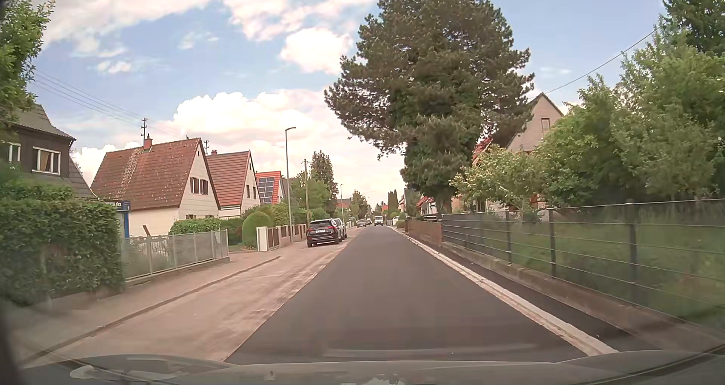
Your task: Follow the waypoints while adhering to traffic rules and regulations
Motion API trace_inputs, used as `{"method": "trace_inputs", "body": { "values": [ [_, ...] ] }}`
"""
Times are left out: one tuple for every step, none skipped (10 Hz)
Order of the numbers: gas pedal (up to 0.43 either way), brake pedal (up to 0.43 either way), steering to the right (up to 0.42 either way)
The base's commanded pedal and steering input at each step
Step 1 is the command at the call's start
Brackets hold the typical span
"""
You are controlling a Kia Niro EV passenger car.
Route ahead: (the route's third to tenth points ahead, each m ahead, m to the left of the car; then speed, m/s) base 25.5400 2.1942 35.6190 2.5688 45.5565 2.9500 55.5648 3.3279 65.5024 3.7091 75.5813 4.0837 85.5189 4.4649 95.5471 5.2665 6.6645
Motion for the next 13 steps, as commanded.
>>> {"method": "trace_inputs", "body": {
  "values": [
    [0.157,0.018,-0.010],
    [0.157,0.024,-0.010],
    [0.150,0.024,-0.010],
    [0.138,0.018,-0.010],
    [0.130,0.018,-0.010],
    [0.118,0.018,-0.010],
    [0.110,0.018,-0.010],
    [0.067,0.018,-0.009],
    [0.000,0.018,-0.008],
    [0.000,0.024,-0.007],
    [0.000,0.024,-0.007],
    [0.000,0.024,-0.007],
    [0.000,0.018,-0.007]
  ]
}}
